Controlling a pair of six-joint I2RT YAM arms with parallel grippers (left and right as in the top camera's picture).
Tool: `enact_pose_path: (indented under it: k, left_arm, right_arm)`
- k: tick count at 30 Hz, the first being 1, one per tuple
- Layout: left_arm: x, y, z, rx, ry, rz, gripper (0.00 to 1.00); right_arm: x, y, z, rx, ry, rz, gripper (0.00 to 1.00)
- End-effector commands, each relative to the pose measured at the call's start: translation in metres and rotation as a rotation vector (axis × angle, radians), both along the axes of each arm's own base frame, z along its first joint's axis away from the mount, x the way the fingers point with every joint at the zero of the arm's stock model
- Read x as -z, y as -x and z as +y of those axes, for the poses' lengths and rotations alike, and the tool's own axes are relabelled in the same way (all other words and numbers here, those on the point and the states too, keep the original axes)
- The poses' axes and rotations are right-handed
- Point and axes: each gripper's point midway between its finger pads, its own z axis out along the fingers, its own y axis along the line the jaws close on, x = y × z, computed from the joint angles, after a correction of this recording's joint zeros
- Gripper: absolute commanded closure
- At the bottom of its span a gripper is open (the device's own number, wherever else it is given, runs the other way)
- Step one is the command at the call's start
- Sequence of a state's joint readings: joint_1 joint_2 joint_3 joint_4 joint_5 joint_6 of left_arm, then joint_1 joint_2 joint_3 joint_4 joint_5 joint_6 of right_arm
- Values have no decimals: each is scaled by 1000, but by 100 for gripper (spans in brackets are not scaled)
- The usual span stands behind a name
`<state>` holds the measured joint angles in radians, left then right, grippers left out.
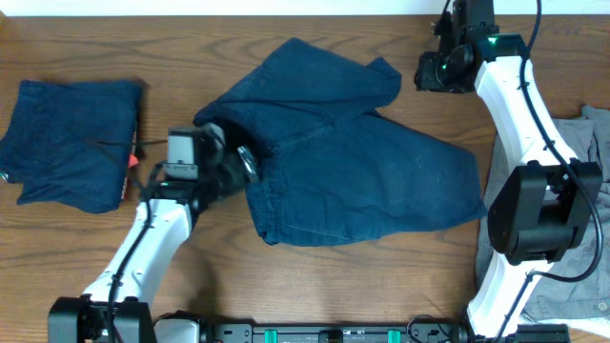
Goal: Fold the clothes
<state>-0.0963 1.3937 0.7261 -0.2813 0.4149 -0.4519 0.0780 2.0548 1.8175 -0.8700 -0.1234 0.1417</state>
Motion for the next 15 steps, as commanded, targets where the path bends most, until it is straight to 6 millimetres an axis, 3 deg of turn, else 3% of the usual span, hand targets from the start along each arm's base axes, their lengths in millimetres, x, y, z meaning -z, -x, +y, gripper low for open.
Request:
enact_pose_path:
  k: [1,6,7,11,15]
  left_arm:
    - [12,24,-30,96,53,104,4]
    - [42,47,-55,155,42,238,5]
    - [49,52,-59,163,37,266,13]
    - [69,77,-57,176,7,402,94]
    - [71,123,-34,188,-40,597,94]
  right_arm:
    - [0,1,13,-59,-13,-6,51]
    - [1,3,16,-66,-13,1,51]
    - [1,3,16,-66,-12,1,51]
    - [2,4,15,-65,-12,7,51]
    - [5,4,15,-64,-12,15,50]
